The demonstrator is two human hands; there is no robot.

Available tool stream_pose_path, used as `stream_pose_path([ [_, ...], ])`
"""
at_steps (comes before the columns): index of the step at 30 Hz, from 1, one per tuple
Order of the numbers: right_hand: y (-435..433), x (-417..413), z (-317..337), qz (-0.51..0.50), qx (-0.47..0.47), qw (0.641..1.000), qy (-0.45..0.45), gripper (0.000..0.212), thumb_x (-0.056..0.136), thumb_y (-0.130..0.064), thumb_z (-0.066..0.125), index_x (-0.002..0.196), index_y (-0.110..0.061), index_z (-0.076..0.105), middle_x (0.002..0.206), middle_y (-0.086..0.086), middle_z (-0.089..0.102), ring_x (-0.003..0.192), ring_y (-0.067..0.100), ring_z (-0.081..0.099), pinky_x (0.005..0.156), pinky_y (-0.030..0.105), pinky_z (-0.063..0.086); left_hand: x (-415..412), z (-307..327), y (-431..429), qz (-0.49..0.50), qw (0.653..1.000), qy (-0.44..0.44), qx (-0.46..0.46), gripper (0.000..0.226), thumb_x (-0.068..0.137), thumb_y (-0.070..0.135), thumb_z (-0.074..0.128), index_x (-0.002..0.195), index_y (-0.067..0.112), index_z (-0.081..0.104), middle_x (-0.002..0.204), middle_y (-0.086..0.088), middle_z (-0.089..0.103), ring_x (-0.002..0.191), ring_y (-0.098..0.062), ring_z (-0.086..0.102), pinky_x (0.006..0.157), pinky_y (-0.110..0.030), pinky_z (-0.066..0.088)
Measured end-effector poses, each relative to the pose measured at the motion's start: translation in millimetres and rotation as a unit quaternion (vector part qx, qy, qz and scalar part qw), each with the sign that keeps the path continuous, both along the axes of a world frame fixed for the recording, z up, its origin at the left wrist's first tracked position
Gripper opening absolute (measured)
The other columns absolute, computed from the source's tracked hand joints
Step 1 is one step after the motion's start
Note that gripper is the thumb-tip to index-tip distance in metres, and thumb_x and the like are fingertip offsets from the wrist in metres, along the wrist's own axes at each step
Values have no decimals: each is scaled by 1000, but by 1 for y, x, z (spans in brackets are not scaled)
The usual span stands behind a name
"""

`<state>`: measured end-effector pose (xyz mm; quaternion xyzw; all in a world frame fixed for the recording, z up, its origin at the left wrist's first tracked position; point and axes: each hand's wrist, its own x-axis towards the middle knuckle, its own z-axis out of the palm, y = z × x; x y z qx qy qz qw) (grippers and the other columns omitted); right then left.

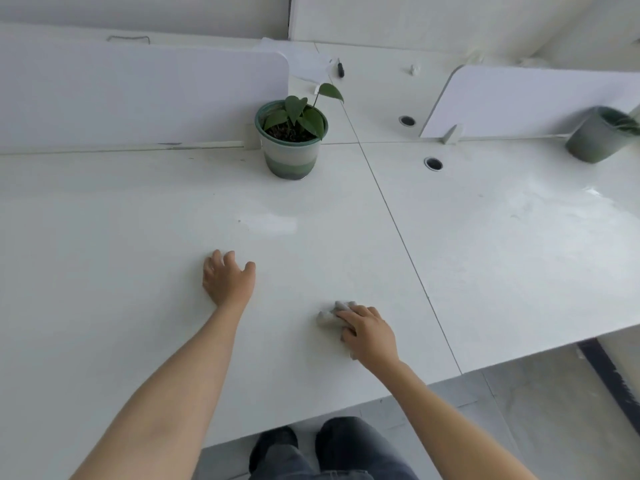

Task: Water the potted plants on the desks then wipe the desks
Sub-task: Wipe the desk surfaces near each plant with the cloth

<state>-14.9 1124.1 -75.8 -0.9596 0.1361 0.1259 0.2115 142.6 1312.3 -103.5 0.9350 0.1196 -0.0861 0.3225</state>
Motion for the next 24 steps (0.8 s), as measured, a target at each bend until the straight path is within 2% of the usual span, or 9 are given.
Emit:
stream_pose_path([
  [2, -7, -16, 6, -75, 106, 992, -4, 43, 86, -11, 44, 124, -26, 55, 123, -2, 55, 109, 21, 52, 78, 39, 55, -19, 13, 8, -1, 995, 8, -96, 50, 87, 22, 46, 135, 9, 41, 140, -13, 43, 133, -31, 31, 107, -43, 28],
  [4, -10, -27, 14, -152, 227, 962, -6, 38, 86, -9, 46, 118, -23, 60, 110, 1, 57, 94, 21, 62, 64, 39, 60, -52, 27, 18, 0, 984, 17, -177, 50, 88, 27, 43, 135, 13, 40, 135, -11, 49, 127, -29, 40, 102, -38, 34],
  [6, -12, -35, 21, -194, 298, 935, 4, 28, 87, -11, 48, 108, -22, 64, 99, 3, 62, 79, 16, 66, 59, 35, 60, -93, 36, 27, 5, 980, 11, -197, 40, 92, 22, 43, 131, 13, 46, 128, -11, 55, 120, -26, 48, 91, -30, 36],
  [9, -11, -52, 31, -192, 347, 918, 16, 15, 87, -23, 53, 95, -23, 66, 74, 1, 65, 53, 12, 57, 54, 29, 56, -160, 43, 30, 64, 974, -15, -215, 30, 93, 17, 44, 120, 11, 55, 118, -12, 62, 112, -25, 55, 86, -28, 38],
  [13, -5, -81, 37, -97, 353, 931, 18, 16, 85, -26, 54, 96, -30, 66, 76, -1, 66, 64, 16, 62, 56, 32, 57, -249, 36, 14, 115, 965, -22, -236, 20, 93, 12, 46, 108, 12, 59, 101, -9, 65, 103, -24, 60, 83, -28, 39],
  [16, 2, -95, 34, 20, 292, 956, 22, 21, 87, -28, 53, 104, -26, 66, 88, 2, 69, 84, 18, 64, 73, 35, 57, -299, 16, 1, 80, 975, 45, -200, 24, 94, 13, 47, 113, 10, 61, 105, -8, 66, 104, -23, 60, 83, -25, 40],
  [18, 11, -107, 23, 67, 276, 958, 34, 25, 86, -25, 53, 109, -23, 65, 96, 2, 68, 88, 18, 63, 79, 33, 54, -329, 7, 2, 84, 979, 79, -168, 25, 93, 16, 49, 113, 9, 62, 108, -6, 66, 104, -20, 60, 81, -22, 40],
  [21, 31, -133, 4, 117, 285, 948, 83, 28, 83, -28, 51, 107, -28, 65, 94, -3, 69, 83, 19, 66, 74, 41, 58, -383, 1, 16, 146, 973, 93, -151, 22, 92, 16, 51, 110, 11, 64, 108, -4, 67, 102, -18, 61, 80, -21, 40],
  [24, 54, -163, -5, 190, 273, 934, 128, 33, 82, -21, 48, 111, -26, 64, 96, 2, 70, 84, 23, 67, 72, 43, 57, -440, 6, 39, 261, 949, 99, -150, 13, 92, 14, 50, 95, 17, 63, 102, -8, 68, 96, -23, 62, 82, -29, 45],
])
